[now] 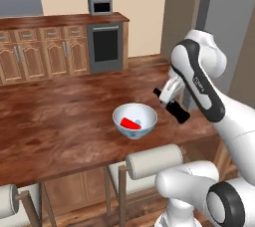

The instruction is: Open the fridge, grab two sodas, and place both sodas inside the bowl with ice on the dining counter.

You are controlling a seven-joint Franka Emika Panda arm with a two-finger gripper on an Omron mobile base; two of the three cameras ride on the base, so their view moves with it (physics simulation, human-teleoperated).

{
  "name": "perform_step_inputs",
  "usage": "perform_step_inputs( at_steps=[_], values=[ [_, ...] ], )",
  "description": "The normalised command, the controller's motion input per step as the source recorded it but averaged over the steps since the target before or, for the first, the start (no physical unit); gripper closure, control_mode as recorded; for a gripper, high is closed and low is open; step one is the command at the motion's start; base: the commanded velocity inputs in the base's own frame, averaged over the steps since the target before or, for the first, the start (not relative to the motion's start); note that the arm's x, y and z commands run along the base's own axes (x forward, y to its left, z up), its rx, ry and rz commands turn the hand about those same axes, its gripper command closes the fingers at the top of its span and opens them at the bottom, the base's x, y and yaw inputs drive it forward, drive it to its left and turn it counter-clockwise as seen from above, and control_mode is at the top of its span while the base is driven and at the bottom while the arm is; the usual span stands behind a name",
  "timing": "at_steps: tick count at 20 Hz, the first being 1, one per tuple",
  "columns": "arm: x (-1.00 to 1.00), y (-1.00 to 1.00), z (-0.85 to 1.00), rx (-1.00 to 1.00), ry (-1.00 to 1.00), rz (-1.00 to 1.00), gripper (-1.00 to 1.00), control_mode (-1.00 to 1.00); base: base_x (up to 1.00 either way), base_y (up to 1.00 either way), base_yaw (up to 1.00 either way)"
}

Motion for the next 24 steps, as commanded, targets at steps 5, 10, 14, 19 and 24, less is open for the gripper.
perform_step_inputs(
  at_steps=[5, 10, 14, 19, 24],
  values=[
    [-0.06, 0.07, -0.06, -0.16, -0.28, 0.10, 1.00, -1.00, 0.00, 0.00, 0.00],
    [0.26, 0.18, -0.05, -0.04, -0.15, 0.00, 1.00, -1.00, 0.00, 0.00, 0.00],
    [0.50, 0.04, -0.23, 0.00, 0.00, 0.00, 1.00, -1.00, 0.00, 0.00, 0.00],
    [0.44, 0.00, -0.37, -0.02, 0.00, 0.00, 1.00, -1.00, 0.00, 0.00, 0.00],
    [0.48, 0.02, -0.36, -0.05, 0.03, 0.00, 1.00, -1.00, 0.00, 0.00, 0.00]
  ],
)
